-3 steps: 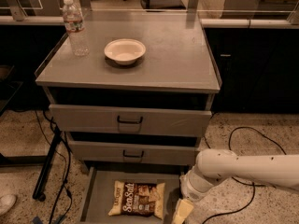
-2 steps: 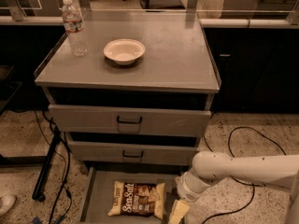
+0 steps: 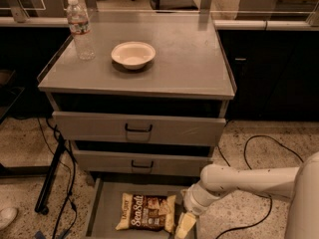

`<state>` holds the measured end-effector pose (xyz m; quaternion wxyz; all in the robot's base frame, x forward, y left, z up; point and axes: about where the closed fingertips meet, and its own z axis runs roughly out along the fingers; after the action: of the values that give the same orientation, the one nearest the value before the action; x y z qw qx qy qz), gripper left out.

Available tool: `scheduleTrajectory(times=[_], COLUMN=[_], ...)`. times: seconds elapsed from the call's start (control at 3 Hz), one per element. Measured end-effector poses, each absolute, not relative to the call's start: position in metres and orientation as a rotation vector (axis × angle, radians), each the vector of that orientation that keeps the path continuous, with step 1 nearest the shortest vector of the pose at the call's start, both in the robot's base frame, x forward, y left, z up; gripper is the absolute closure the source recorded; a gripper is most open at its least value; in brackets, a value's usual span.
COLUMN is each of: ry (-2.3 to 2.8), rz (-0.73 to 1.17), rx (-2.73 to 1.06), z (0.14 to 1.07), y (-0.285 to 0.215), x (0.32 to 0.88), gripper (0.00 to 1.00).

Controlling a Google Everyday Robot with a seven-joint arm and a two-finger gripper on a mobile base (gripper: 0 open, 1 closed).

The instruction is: Pick brown chip bag from bottom drawer and place on counter

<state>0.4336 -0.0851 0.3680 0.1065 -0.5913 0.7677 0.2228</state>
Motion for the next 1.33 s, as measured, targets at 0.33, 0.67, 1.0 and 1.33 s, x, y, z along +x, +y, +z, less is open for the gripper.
scheduleTrajectory(times=[0.33,0.67,1.0,1.33], ry=[2.205,2.153,2.153,2.14], rz=[0.629,0.603,0.603,0.636], rx=[-1.75,-1.763,-1.764,-1.756], z=[0.349,0.331,0.331,0.306], y=[-0.075,-0.065,-0.065,-0.05], x=[0.448,0.463,0.463,0.47], gripper=[0.0,0.0,0.0,0.0])
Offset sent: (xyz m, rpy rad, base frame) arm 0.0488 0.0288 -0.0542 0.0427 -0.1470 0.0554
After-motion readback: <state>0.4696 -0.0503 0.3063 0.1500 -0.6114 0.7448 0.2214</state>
